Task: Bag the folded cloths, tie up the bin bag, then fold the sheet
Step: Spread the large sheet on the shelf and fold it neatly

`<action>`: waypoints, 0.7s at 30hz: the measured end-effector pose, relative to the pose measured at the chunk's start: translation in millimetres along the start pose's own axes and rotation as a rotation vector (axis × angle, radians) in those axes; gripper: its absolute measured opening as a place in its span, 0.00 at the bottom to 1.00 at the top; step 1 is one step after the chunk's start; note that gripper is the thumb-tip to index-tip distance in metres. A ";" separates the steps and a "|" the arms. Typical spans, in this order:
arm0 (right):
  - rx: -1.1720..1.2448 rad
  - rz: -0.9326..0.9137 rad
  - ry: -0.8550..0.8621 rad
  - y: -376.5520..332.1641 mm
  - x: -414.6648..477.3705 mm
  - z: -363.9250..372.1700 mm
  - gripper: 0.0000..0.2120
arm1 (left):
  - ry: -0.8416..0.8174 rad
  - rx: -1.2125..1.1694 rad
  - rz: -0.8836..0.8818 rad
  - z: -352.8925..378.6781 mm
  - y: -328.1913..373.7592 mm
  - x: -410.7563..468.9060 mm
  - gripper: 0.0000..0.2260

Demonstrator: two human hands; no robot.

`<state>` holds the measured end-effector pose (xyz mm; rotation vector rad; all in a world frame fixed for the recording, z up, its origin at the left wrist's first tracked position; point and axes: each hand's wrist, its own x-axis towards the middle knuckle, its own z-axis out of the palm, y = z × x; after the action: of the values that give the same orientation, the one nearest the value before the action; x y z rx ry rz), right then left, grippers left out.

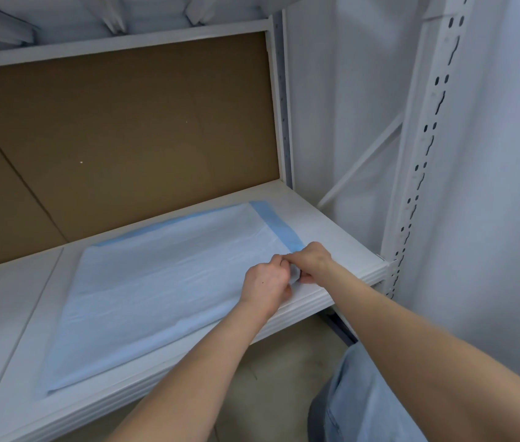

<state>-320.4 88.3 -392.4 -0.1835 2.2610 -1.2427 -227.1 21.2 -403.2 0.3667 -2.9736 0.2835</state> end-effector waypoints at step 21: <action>-0.649 -0.383 0.301 -30.7 17.7 5.9 0.16 | 0.036 -0.407 -0.168 3.4 -63.3 35.1 0.14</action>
<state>-336.4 60.1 -377.0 -0.7389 2.9316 -0.6820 -245.3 -47.8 -390.4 0.5442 -2.8431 -0.3246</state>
